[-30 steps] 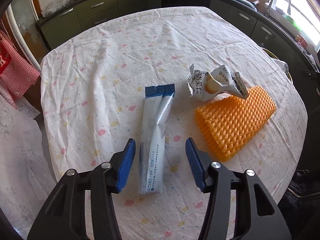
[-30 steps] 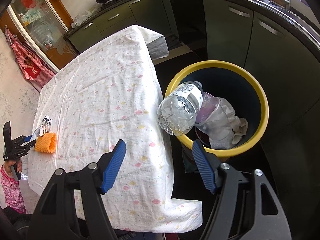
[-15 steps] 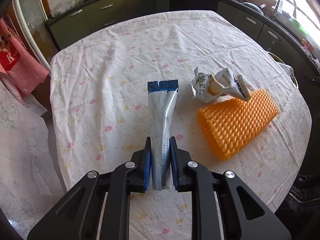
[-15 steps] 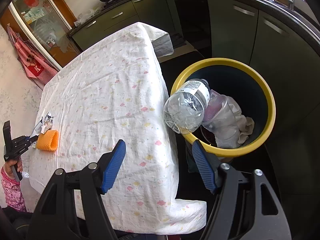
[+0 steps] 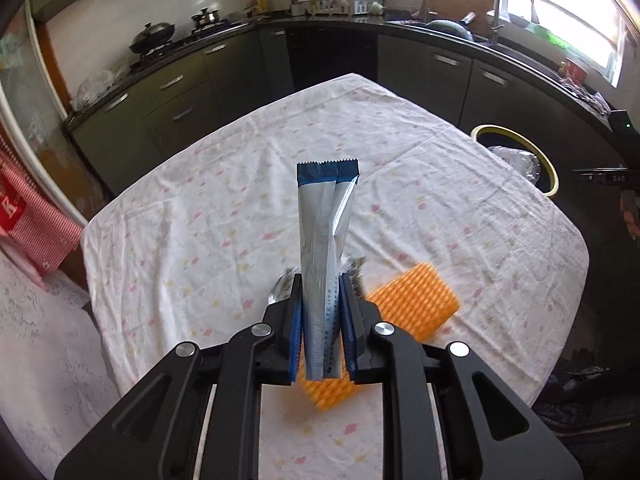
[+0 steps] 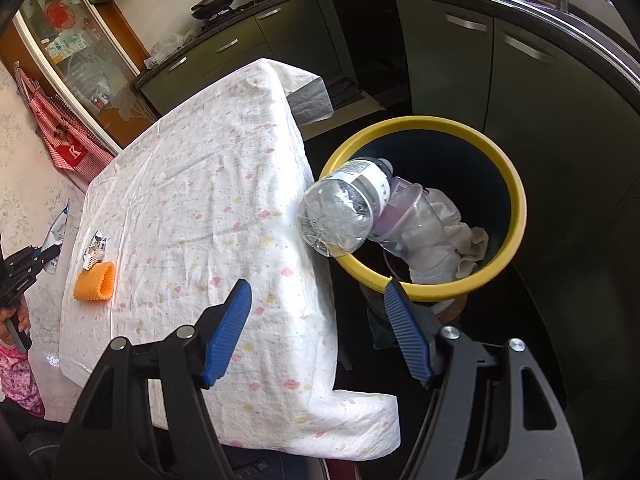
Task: Collect trash
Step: 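Grasp the white-and-blue packet with the left tool and lift it, then carry the packet over the bin and open the left tool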
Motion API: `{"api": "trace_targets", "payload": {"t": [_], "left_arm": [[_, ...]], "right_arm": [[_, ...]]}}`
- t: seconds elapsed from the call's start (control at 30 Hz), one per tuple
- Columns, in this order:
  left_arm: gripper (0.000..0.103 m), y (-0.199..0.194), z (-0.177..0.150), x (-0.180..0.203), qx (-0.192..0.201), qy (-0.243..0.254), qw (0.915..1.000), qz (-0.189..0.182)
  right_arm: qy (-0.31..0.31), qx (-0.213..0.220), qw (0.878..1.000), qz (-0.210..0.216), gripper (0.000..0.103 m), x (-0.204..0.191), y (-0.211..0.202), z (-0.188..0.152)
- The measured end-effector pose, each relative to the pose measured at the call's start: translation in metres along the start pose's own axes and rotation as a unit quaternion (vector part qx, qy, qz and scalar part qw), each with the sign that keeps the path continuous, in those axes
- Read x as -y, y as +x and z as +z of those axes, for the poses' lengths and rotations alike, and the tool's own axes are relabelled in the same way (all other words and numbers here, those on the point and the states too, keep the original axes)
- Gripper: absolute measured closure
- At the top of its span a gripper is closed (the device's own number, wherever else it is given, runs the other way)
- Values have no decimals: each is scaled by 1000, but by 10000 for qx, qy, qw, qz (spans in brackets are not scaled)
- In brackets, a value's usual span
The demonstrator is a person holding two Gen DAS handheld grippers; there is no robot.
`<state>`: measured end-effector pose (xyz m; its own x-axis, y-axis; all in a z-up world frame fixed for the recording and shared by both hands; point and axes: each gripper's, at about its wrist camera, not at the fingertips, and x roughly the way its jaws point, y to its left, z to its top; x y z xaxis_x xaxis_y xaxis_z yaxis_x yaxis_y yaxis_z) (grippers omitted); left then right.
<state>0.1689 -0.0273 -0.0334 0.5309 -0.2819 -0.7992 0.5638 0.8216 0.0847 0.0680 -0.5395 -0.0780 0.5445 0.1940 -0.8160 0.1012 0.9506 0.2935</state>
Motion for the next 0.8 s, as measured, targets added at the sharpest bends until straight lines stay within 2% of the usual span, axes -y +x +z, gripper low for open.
{"api": "trace_targets", "payload": {"t": [0.23,0.4,0.6,0.8], "left_arm": [[86,30,80,82,200,643,9945,-804],[86,60,138,164,193,1225,9815,-1457],[85,109,197,261,-120,1639,9627,-2148],[83,163,235,342,-684,1552,9542,-2463]], "right_arm": [[392,221,9988,-199,37,48,-24,-18],[740,343,9961,-342,37,82,-36,-30],[972,386,9938,-380,37,107,-42,-43],[1031,326,9935,-343,37,115,-40,-47]]}}
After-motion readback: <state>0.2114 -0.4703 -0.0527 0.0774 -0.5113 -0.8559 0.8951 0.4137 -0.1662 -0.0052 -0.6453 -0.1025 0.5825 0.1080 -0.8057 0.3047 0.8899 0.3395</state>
